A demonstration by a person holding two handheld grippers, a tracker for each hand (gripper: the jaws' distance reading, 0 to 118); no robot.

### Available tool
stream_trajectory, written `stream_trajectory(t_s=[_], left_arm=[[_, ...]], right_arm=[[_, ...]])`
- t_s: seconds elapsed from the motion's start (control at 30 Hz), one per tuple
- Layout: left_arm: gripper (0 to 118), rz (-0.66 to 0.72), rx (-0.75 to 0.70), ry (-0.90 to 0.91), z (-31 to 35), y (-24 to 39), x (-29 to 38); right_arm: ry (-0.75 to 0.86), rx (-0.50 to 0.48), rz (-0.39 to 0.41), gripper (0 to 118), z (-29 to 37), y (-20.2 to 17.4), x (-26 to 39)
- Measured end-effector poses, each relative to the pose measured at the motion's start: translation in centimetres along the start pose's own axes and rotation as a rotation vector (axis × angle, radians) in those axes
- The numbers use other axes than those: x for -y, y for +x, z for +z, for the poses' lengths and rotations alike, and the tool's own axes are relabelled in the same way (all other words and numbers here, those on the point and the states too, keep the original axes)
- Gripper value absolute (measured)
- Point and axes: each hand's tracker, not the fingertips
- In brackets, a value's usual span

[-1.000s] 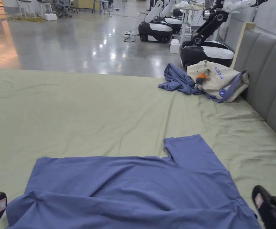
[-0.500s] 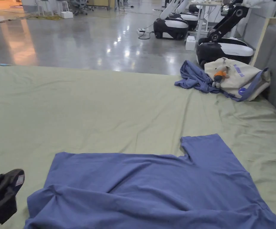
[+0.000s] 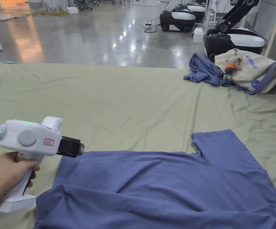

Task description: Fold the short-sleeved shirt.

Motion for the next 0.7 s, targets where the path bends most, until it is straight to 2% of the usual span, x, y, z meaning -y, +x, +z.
stream_trajectory(t_s=[0.03, 0.13, 0.2, 0.23, 0.27, 0.33, 0.37, 0.4, 0.43, 0.47, 0.5, 0.57, 0.67, 0.7], left_arm=[[118, -0.019, -0.021, -0.025, 1.5, 3.5, 2.0], [118, -0.045, -0.019, -0.059, 1.0, 5.3, 2.6], [118, -0.053, -0.019, -0.072, -2.5, 2.3, 2.5], [114, -0.056, -0.013, -0.096, -2.9, 2.3, 2.5], [98, -0.074, -0.012, -0.106, -3.2, 2.3, 2.6], [81, -0.085, 0.004, -0.089, -1.8, 3.8, 3.4], [54, -0.093, -0.007, -0.066, -1.3, 4.0, 3.3], [54, -0.097, 0.000, -0.058, -0.9, 4.3, 3.4], [42, -0.125, 0.011, -0.045, 0.5, 5.7, 3.4], [17, -0.176, -0.015, -0.002, 1.1, 6.7, 3.6], [3, -0.226, -0.079, 0.023, 1.7, 7.5, 3.7], [3, -0.191, -0.012, -0.027, 2.4, 8.3, 3.6], [3, -0.219, -0.031, -0.032, 3.4, 10.3, 4.4], [3, -0.220, -0.034, -0.028, 2.2, 7.8, 3.3]], right_arm=[[-0.006, -0.001, 0.000, 2, 0.0, 0.1, 0.0], [-0.018, 0.004, -0.001, 2, -0.3, 0.3, 0.1], [-0.025, 0.008, 0.001, 2, -0.4, 0.4, 0.2], [-0.028, 0.010, 0.002, 2, -0.4, 0.4, 0.2], [-0.032, 0.009, 0.004, 2, -0.4, 0.4, 0.2], [-0.038, 0.007, 0.005, 2, -0.6, 0.6, 0.4], [-0.041, 0.005, 0.009, 2, -0.6, 0.6, 0.5], [-0.044, 0.005, 0.011, 2, -0.6, 0.6, 0.5], [-0.049, 0.002, 0.014, 2, -0.7, 0.6, 0.6], [-0.053, 0.000, 0.015, 2, -0.7, 0.4, 0.5], [-0.055, -0.003, 0.017, 2, -0.8, 0.3, 0.5], [-0.059, -0.009, 0.014, 2, -1.0, 0.4, 0.4], [-0.086, -0.020, 0.023, 3, -2.6, 1.3, -0.6], [-0.111, -0.025, 0.031, 13, -3.6, 1.6, -1.1]])
